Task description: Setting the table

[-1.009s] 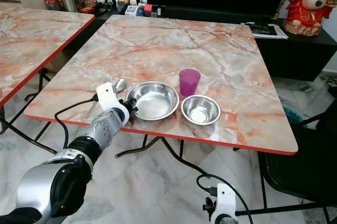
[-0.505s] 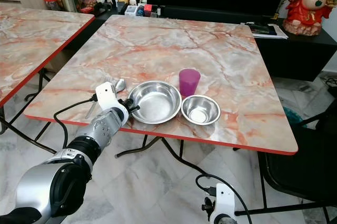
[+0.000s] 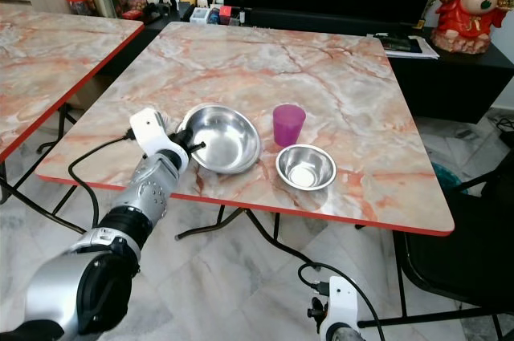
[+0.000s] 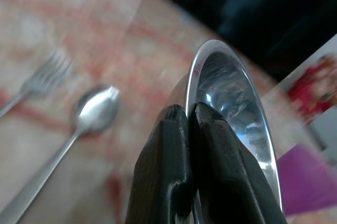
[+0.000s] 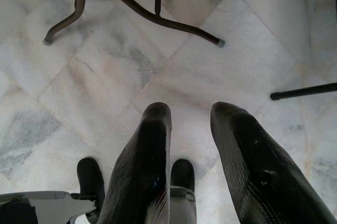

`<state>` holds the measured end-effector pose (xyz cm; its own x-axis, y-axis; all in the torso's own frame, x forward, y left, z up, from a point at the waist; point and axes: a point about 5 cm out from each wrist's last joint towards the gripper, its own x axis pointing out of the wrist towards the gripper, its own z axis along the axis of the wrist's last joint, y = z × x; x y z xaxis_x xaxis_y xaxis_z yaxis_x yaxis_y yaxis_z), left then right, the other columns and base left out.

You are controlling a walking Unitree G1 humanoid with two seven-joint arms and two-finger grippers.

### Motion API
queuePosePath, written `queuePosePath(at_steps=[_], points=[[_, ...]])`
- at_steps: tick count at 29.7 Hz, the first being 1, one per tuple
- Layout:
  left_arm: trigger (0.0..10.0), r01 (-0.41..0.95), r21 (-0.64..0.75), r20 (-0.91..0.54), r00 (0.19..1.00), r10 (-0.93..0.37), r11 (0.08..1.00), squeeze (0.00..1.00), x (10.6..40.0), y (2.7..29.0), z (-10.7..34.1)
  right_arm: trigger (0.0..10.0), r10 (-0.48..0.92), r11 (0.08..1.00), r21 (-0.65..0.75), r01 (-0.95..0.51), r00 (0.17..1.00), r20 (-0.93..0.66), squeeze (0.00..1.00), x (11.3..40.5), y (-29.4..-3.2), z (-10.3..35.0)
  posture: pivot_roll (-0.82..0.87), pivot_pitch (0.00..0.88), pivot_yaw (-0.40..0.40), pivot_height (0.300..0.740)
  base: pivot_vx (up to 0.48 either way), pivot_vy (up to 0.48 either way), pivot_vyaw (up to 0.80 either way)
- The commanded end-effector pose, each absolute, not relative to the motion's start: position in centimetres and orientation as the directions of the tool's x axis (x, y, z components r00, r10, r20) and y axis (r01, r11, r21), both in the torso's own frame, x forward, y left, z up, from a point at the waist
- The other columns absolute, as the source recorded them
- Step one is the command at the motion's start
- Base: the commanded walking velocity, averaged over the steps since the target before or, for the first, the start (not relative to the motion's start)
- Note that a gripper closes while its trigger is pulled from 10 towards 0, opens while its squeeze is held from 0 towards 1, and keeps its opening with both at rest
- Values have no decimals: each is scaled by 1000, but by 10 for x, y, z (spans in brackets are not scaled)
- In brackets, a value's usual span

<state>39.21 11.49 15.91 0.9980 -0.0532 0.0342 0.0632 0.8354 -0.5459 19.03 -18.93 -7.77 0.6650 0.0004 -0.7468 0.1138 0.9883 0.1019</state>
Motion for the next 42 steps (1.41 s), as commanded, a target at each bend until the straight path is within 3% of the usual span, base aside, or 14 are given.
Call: queuePosePath(at_steps=[1,10,20,42], points=[[10000,118,-549,143,989,-46,827,0,391,117,174,10000,4,989,99,106,664,-748,0,192,-190,-77,-76,0,-43,736,0,0,0],[10000,157,-519,288,958,-1,840,0,382,123,189,10000,9,989,107,104,674,-739,0,195,-186,-75,-64,0,-42,736,0,0,0],[10000,114,-514,289,956,46,850,0,377,138,190,10000,-17,985,101,142,655,-755,0,184,-189,-81,-70,0,-25,736,0,0,0],[10000,136,-467,279,960,0,874,0,376,131,193,10000,-26,980,113,167,660,-751,0,187,-185,-80,-65,0,3,736,0,439,-100]])
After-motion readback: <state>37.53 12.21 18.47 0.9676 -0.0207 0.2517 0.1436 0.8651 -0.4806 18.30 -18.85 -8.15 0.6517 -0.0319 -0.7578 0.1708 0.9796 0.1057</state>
